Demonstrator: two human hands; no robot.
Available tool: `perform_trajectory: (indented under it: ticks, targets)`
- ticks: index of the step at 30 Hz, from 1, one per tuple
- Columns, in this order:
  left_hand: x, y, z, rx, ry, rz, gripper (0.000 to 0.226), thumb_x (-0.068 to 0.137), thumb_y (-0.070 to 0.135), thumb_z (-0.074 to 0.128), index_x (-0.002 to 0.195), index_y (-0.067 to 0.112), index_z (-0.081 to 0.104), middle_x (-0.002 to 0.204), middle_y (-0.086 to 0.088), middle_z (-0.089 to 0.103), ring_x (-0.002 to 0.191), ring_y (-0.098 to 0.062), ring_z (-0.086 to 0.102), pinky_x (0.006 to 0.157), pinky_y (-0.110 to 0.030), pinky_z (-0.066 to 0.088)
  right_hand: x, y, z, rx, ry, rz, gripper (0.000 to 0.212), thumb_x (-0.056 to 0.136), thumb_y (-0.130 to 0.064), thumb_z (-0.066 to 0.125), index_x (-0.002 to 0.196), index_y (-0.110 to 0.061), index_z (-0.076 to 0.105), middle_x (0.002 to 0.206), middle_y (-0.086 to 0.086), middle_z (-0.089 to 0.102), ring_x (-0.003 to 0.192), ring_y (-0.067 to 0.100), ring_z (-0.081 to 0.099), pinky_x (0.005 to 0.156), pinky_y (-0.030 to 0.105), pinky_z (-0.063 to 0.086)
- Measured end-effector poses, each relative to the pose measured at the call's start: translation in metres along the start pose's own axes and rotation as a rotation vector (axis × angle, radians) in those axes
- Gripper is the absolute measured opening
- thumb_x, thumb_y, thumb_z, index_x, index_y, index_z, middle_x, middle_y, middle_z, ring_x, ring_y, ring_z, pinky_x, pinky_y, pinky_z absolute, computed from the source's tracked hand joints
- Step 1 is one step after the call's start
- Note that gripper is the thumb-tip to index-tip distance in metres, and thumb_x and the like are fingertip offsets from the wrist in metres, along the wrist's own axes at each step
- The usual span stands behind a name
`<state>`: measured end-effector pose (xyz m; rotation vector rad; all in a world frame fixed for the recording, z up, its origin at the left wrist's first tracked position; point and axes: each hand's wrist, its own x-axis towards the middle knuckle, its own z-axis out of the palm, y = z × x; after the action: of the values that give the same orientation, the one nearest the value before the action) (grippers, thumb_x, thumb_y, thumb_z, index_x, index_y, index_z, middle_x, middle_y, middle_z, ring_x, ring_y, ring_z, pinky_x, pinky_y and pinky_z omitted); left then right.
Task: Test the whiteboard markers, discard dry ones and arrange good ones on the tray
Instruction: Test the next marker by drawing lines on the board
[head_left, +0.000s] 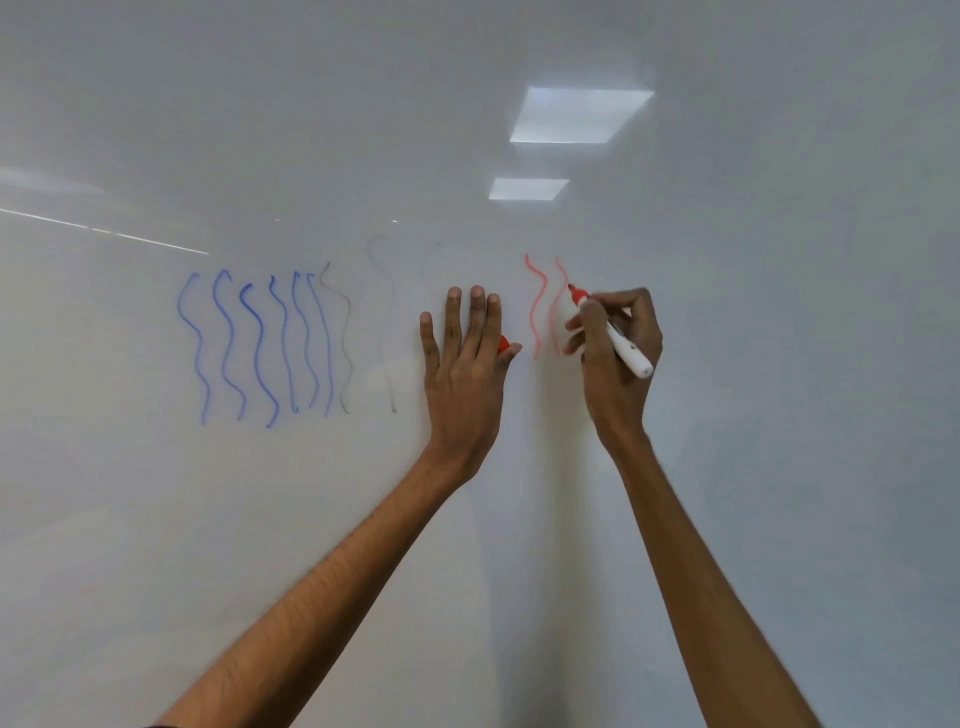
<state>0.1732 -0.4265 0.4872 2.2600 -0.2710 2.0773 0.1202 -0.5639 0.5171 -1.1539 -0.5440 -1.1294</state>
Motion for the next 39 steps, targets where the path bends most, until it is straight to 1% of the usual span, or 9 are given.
perform_trajectory:
  ticks: [5,10,21,26,29,32,35,37,39]
  targets:
    - [-0.002,-0.002,-0.001,-0.009,-0.03,0.008,0.057,0.101,0.036,0.046,0.149,0.007,0.035,0.157,-0.01,0.032,0.148,-0.03,0.021,0.121,-0.049,0.003,0.028,0.001,0.014,-0.071,-0.008,-0.036,0.01,0.097,-0.017,0.058,0.096,-0.007,0.055,0.084,0.011,0.07,0.061,0.026,0.066,0.053,0.025,0.046]
    - [-0.002,-0.002,0.0,-0.051,-0.039,0.014,0.057,0.104,0.038,0.039,0.149,0.004,0.033,0.157,-0.013,0.03,0.148,-0.029,0.021,0.122,-0.043,0.002,0.018,0.013,0.007,-0.123,0.015,-0.088,0.012,0.097,-0.015,0.056,0.092,-0.005,0.052,0.076,0.014,0.065,0.059,0.029,0.065,0.053,0.029,0.046]
    - [-0.002,-0.001,-0.004,-0.105,-0.053,0.02,0.058,0.104,0.038,0.034,0.149,0.002,0.033,0.156,-0.015,0.031,0.147,-0.029,0.024,0.122,-0.04,-0.006,-0.044,0.036,-0.026,-0.141,0.046,0.076,0.011,0.093,-0.009,0.058,0.085,-0.005,0.051,0.073,0.017,0.062,0.055,0.028,0.063,0.049,0.032,0.043]
    - [-0.025,0.009,-0.025,-0.281,-0.036,0.079,0.053,0.101,0.033,0.047,0.141,-0.001,0.044,0.15,-0.014,0.042,0.145,-0.029,0.028,0.122,-0.04,-0.007,-0.063,0.027,-0.034,-0.066,0.049,0.177,0.007,0.093,-0.009,0.061,0.089,-0.01,0.055,0.08,0.019,0.063,0.056,0.026,0.062,0.051,0.032,0.041]
    - [-0.06,0.016,-0.045,-0.436,-0.065,0.01,0.045,0.099,0.029,0.053,0.134,0.002,0.054,0.143,-0.008,0.052,0.147,-0.021,0.024,0.122,-0.043,-0.007,-0.078,0.017,-0.037,0.008,-0.053,0.171,0.011,0.093,-0.011,0.066,0.096,-0.009,0.056,0.082,0.015,0.065,0.058,0.027,0.061,0.049,0.029,0.043]
    - [-0.099,0.015,-0.06,-0.617,-0.097,-0.165,0.029,0.095,0.021,0.061,0.118,0.003,0.064,0.129,-0.007,0.063,0.145,-0.004,0.024,0.121,-0.046,0.013,-0.098,0.015,-0.037,0.068,-0.124,0.265,0.012,0.09,-0.011,0.071,0.096,-0.01,0.061,0.081,0.012,0.067,0.058,0.025,0.059,0.046,0.028,0.04]
    - [-0.131,0.008,-0.068,-0.688,-0.229,-0.352,0.02,0.093,0.023,0.064,0.108,0.01,0.066,0.112,-0.003,0.067,0.121,-0.014,0.049,0.101,-0.046,0.046,-0.116,0.021,-0.036,0.12,-0.159,0.372,0.005,0.09,-0.017,0.07,0.091,-0.013,0.066,0.076,0.011,0.069,0.056,0.022,0.057,0.044,0.026,0.039]
    - [-0.144,0.001,-0.071,-0.725,-0.381,-0.44,0.024,0.094,0.03,0.062,0.114,0.017,0.063,0.104,0.003,0.066,0.102,-0.016,0.055,0.087,-0.034,0.048,-0.127,0.027,-0.037,0.108,-0.201,0.415,0.01,0.092,-0.022,0.067,0.088,-0.013,0.069,0.071,0.009,0.068,0.054,0.021,0.056,0.043,0.025,0.039]
    - [-0.155,-0.007,-0.07,-0.777,-0.508,-0.513,0.027,0.094,0.034,0.061,0.118,0.026,0.053,0.099,0.006,0.064,0.095,-0.015,0.057,0.08,-0.025,0.045,-0.138,0.032,-0.038,0.086,-0.234,0.465,0.014,0.094,-0.026,0.065,0.088,-0.013,0.069,0.075,0.014,0.069,0.055,0.021,0.057,0.043,0.025,0.039]
